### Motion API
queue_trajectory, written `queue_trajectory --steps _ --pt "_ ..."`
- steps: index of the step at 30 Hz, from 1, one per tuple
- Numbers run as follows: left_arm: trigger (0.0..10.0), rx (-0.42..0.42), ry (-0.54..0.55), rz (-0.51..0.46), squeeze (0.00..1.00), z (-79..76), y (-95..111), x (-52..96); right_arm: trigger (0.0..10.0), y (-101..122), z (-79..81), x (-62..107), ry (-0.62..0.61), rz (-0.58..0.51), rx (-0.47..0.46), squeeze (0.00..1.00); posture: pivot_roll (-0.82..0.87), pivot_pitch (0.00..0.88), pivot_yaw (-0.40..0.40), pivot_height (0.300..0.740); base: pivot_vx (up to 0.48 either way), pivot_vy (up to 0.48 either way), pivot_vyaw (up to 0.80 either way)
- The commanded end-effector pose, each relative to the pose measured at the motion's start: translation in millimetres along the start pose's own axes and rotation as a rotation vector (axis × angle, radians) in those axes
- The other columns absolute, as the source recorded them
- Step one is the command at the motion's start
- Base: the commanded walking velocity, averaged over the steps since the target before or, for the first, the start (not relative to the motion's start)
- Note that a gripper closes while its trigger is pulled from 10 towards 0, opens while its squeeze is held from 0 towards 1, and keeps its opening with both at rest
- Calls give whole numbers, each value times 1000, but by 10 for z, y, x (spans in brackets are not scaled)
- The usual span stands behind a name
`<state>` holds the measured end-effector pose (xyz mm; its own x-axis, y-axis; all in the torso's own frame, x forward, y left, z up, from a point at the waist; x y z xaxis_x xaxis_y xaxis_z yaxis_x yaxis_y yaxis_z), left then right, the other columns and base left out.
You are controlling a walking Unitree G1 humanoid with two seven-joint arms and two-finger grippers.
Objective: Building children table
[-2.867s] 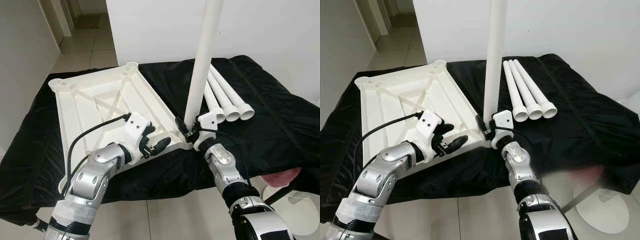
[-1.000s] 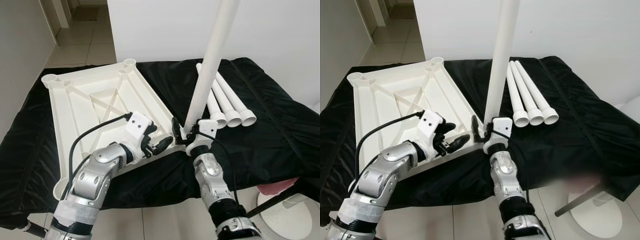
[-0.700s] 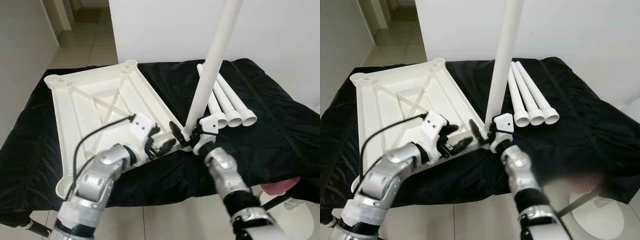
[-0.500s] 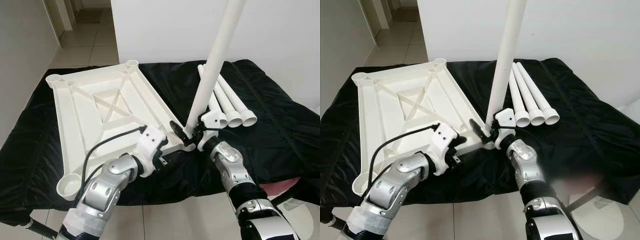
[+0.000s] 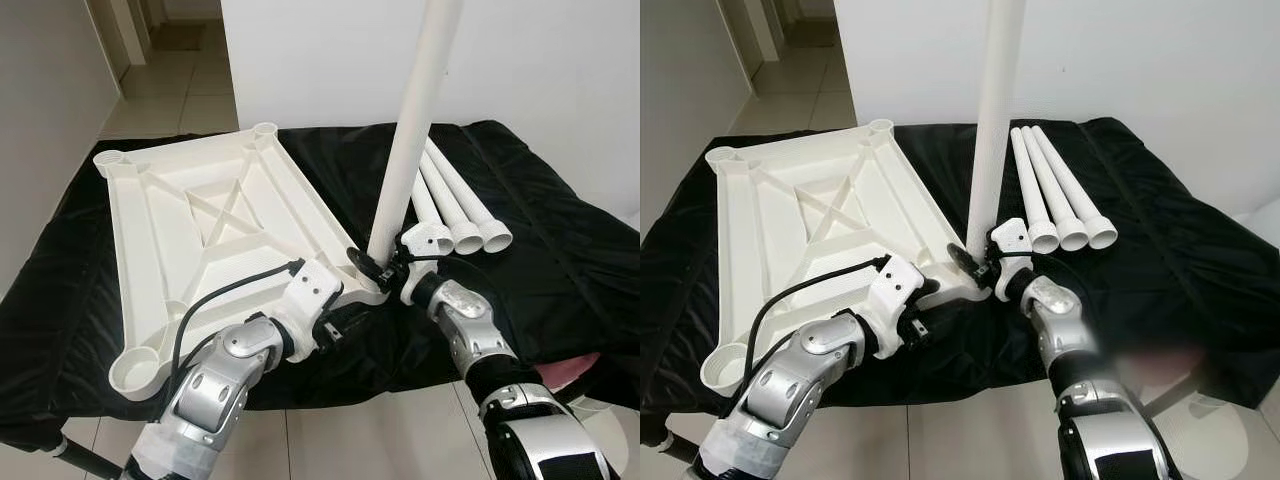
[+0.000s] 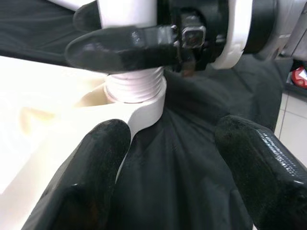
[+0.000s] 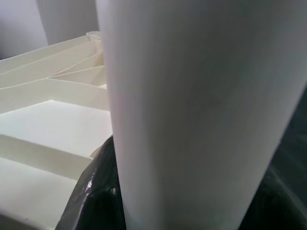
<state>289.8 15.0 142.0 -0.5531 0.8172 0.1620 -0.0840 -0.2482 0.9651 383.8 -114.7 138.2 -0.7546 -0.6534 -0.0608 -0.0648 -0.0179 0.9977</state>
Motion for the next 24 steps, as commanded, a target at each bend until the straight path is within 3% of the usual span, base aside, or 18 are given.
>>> queue_trajectory --steps 1,2,12,24 --pt "10000 -14 42 13 0 36 -24 6 4627 -148 7 44 -6 52 -31 0 -28 9 38 740 0 0 0" --pt "10000 -15 41 13 0 32 -25 10 10000 -157 12 47 -10 50 -33 0 -31 11 38 740 0 0 0" --pt "10000 -11 40 11 0 27 -28 4 10000 -316 90 65 -92 57 -143 0 -40 16 35 740 0 0 0" --pt "10000 -8 35 11 0 13 -34 9 10000 -340 75 6 -274 45 -161 0 -34 6 25 740 0 0 0"
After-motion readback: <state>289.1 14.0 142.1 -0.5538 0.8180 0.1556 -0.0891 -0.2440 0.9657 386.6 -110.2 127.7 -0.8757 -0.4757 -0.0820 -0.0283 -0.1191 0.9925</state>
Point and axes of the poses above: a point about 5 cm out from each wrist's last joint towards the gripper, its own x axis pointing back from the gripper into the wrist, its own y axis along the axis of the wrist's last joint, z = x × y, the point moved 4 cm from there along -x, pointing out of the wrist towards the gripper, and after that the axes turned 8 degrees about -x, right-handed, at the moved point
